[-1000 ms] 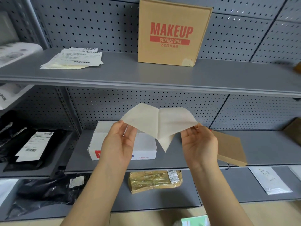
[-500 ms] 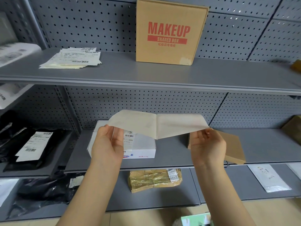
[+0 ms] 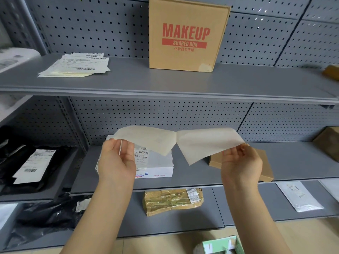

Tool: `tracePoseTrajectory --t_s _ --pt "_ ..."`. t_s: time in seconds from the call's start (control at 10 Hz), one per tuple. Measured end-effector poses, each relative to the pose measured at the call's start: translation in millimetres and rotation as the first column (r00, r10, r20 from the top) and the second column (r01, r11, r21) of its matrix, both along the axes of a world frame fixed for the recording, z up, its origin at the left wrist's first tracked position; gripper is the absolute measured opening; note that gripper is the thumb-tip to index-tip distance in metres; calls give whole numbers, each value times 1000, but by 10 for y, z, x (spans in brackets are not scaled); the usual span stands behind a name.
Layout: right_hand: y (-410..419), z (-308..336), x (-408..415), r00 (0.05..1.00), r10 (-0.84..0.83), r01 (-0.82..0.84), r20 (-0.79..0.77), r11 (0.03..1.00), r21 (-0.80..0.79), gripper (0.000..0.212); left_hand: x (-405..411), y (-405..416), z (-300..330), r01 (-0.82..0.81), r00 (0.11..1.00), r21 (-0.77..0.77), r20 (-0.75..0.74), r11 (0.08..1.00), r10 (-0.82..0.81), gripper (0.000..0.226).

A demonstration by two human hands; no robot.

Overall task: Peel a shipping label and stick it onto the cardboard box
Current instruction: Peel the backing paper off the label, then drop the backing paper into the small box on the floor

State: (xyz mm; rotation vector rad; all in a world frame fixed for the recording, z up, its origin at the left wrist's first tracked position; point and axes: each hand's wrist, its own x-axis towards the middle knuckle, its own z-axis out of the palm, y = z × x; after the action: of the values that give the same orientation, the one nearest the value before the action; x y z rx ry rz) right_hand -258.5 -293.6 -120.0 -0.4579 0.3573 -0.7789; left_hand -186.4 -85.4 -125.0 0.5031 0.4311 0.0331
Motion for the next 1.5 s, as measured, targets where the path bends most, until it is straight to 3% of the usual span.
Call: tracePoseTrajectory --t_s 0.3,0.4,0.5,0.6,0.7,0.8,0.9,1.0,1.1,1.2,1.3,1.4,1.5 --pt "-235 -53 -227 992 -129 129 -5 992 -9 48 118 -132 -114 -30 1000 27 -2 999 30 10" --pt "-348 -108 -349 981 -190 190 -45 982 -14 53 154 -249 -169 -16 1000 40 7 999 15 23" --pt "-487 -186 -503 960 -272 271 -68 962 -20 52 123 -473 -236 98 995 15 21 995 -99 31" --pt "-600 -296 -662 935 -319 311 -152 947 -77 39 39 -734 -332 192 981 24 -27 981 -191 28" --pt "-720 -465 -797 915 -375 375 -149 927 -33 33 -96 -999 -440 299 953 68 -77 952 -294 23" --pt "-832 -691 -912 871 -442 438 -214 897 -66 27 -218 -1216 -536 381 921 85 -120 920 -371 24" --pt "-910 -957 -1078 778 -447 412 -442 894 -179 14 -315 -1400 -628 475 878 77 -114 877 -466 16" --pt "-931 -1247 -1218 723 -557 542 -408 824 -166 14 -369 -1554 -756 546 836 63 -108 835 -538 6" --pt "-972 -1423 -1256 749 -493 497 -442 860 -117 15 -400 -1685 -871 608 793 71 -111 791 -599 8" --pt "-842 -1643 -1361 605 -408 373 -684 904 -210 29 -395 -1870 -1076 663 748 71 -79 745 -659 10" --pt "-1040 -2141 -1443 594 -457 466 -663 866 -179 31 -389 -2051 -1242 716 698 95 -60 692 -714 11" --pt "-1138 -2593 -1433 476 -564 620 -675 759 -197 19 -412 -2241 -1410 764 638 124 2 633 -770 13" --pt "-1179 -3024 -1407 383 -493 535 -782 808 -248 17 -448 -2372 -1668 803 575 161 40 573 -817 13"
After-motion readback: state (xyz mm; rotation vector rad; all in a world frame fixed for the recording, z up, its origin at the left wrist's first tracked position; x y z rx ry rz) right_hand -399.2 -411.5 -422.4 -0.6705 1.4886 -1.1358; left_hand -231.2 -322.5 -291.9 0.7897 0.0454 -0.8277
